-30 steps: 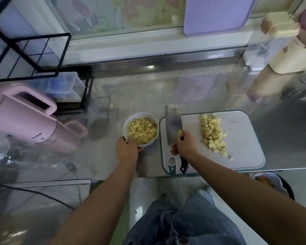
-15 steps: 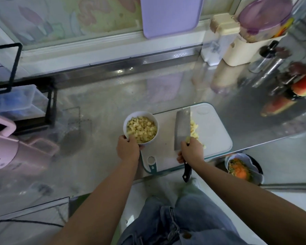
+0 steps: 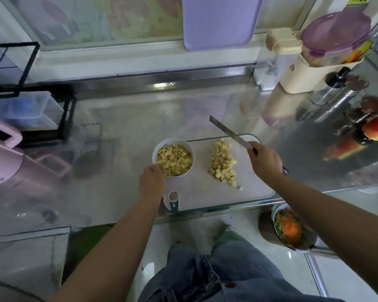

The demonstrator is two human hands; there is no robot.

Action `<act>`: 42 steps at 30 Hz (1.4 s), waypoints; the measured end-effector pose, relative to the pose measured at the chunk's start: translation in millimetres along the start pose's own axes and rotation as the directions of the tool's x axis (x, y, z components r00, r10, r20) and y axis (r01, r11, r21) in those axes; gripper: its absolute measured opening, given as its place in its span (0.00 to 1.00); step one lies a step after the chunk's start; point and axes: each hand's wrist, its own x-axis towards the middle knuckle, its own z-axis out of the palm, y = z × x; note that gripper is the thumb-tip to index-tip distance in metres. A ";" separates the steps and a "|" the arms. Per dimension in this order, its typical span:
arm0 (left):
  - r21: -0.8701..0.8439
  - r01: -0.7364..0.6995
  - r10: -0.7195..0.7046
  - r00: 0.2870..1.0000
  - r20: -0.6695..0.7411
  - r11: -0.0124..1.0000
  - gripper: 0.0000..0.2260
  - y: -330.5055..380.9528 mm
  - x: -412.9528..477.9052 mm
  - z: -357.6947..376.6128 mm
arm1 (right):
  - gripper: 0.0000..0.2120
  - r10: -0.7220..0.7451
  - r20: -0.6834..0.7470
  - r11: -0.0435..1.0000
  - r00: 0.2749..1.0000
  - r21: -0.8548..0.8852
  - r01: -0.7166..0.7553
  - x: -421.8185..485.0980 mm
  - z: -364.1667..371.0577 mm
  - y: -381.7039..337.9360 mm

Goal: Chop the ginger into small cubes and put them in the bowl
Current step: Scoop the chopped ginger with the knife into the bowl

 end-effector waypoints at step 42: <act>0.061 -0.500 0.483 0.857 0.179 0.864 0.16 49.3 -83.0 106.9 | 0.07 0.188 0.348 0.890 0.919 0.336 -0.309 15.4 9.0 93.0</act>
